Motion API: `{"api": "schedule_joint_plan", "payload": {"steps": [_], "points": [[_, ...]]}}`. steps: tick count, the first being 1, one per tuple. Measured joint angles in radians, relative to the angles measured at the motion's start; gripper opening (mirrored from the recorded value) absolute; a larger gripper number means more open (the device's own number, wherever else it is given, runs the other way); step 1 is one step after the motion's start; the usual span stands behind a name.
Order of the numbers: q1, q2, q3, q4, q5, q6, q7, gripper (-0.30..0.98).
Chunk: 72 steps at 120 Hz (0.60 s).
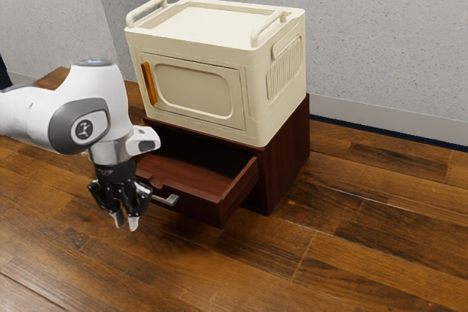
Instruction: Push the drawer handle with one arm to close the drawer
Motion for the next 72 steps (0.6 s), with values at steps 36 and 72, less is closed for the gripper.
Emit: {"api": "schedule_joint_plan", "payload": {"steps": [36,72], "points": [[0.000,0.176,0.000,0.142,0.066,0.151,-0.025,0.00],[0.001,0.338,0.000,0.322,0.131,0.221,-0.040,-0.03]]}}
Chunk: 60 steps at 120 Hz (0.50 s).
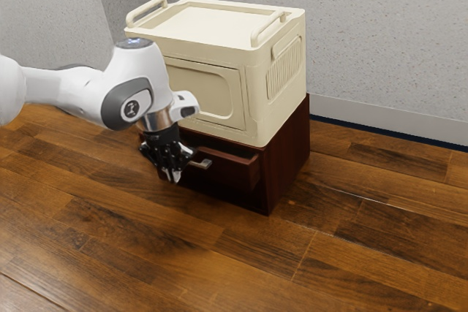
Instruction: Push the drawer handle with one arm to close the drawer
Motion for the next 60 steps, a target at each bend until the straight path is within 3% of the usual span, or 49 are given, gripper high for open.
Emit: {"api": "schedule_joint_plan", "payload": {"steps": [29,42,52,60], "points": [[0.006,0.093,-0.002,0.115,0.017,0.017,0.011,-0.03],[0.005,-0.062,-0.041,-0.010,-0.004,-0.015,-0.016,0.00],[-0.018,-0.130,-0.061,0.016,-0.049,-0.097,-0.034,0.17],[-0.017,-0.127,-0.070,0.182,-0.085,-0.214,-0.044,0.31]]}}
